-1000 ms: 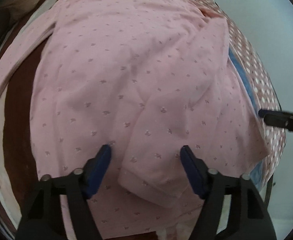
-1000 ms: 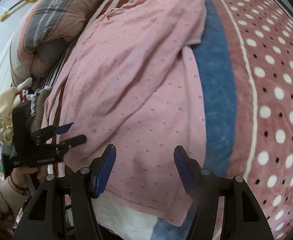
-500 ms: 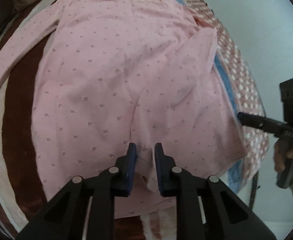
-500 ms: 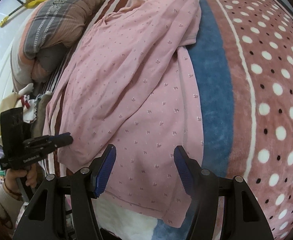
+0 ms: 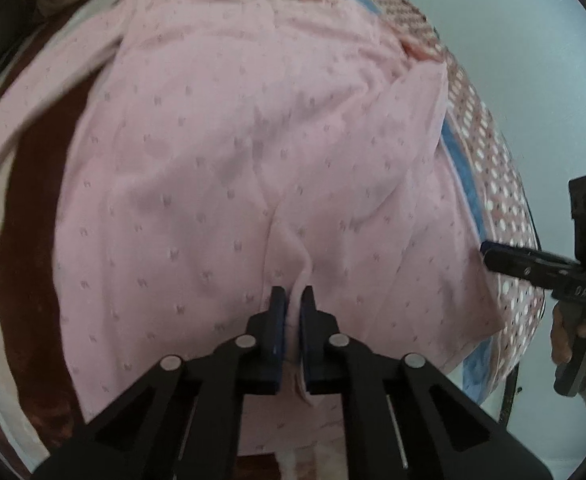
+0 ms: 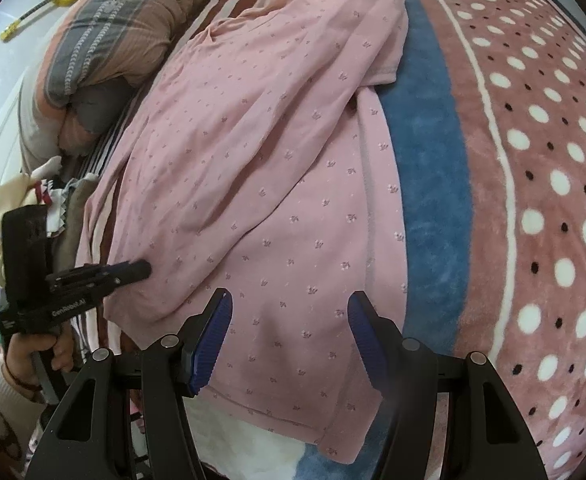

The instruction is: Fold small clothes

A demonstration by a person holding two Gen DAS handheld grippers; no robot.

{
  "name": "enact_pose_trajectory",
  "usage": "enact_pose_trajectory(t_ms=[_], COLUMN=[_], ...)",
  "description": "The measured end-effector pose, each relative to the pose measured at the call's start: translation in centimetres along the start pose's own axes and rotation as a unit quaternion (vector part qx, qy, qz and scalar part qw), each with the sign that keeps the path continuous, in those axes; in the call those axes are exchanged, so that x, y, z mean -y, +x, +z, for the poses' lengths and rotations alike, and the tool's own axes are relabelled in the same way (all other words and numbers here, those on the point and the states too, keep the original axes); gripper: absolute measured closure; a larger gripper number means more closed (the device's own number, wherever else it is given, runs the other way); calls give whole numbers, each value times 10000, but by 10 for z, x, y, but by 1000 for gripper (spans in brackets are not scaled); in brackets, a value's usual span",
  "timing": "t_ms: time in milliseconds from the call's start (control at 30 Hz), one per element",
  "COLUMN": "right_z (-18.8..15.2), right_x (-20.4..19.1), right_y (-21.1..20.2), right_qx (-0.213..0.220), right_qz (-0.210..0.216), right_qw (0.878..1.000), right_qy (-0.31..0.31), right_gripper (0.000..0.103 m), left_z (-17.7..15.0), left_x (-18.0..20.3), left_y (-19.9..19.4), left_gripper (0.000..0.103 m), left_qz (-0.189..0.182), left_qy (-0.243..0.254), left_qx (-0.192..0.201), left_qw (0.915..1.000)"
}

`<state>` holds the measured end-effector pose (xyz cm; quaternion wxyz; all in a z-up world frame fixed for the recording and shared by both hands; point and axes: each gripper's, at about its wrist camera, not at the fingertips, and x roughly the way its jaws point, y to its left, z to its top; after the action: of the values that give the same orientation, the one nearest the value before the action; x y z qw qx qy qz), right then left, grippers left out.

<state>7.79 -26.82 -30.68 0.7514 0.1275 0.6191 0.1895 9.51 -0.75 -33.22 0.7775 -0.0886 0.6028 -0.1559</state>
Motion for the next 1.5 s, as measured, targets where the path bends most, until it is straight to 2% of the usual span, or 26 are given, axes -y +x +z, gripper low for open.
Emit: enact_pose_trajectory(t_ms=[200,367,500,600,700,833,933,1000,1067,1100,1133,1167,1200,1400,1500], right_z=[13,33,56,78,92,104,111,115,120,122,125,125,127,124,121], right_x=[-3,-10,-12,-14,-17,-20,-21,-21,-20,-21,-21,-22,-22,-20,-21], right_y=[-6,-18,-26,-26,-21,-9,0,5,8,10,11,11,11,13,14], right_qx=[1,86,235,343,355,236,121,70,40,27,17,12,2,-64,-55], right_qz=[-27,-50,-25,-40,-39,-42,-53,-44,-3,20,29,30,29,15,12], right_qw=[10000,9999,9997,9994,9993,9996,9996,9995,9996,9996,9995,9995,9994,9992,9991], right_qy=[-37,-78,17,-14,-66,-175,-260,-298,-287,-288,-305,-330,-358,-404,-418], right_gripper=[47,47,47,47,47,47,47,47,47,47,47,47,47,47,47], left_z=[27,43,45,44,37,28,22,18,17,18,18,18,20,23,30], left_x=[-21,-46,-60,-63,-68,-65,-55,-51,-49,-48,-48,-47,-45,-53,-56], left_y=[-57,-113,-135,-135,-118,-85,-64,-54,-48,-47,-47,-50,-53,-57,-57], left_gripper=[100,100,100,100,100,100,100,99,93,76,49,40,36,36,36], left_qz=[398,710,915,991,1065,732,670,805,1024,1084,1150,1224,1210,1282,1125], left_qy=[-273,-408,-428,-444,-452,-605,-551,-536,-473,-439,-388,-320,-272,-202,-204], left_qx=[793,1107,1048,937,614,200,-68,-184,-283,-323,-324,-248,-172,-109,55], left_qw=[9957,9905,9894,9897,9914,9953,9962,9951,9932,9926,9921,9917,9921,9915,9934])
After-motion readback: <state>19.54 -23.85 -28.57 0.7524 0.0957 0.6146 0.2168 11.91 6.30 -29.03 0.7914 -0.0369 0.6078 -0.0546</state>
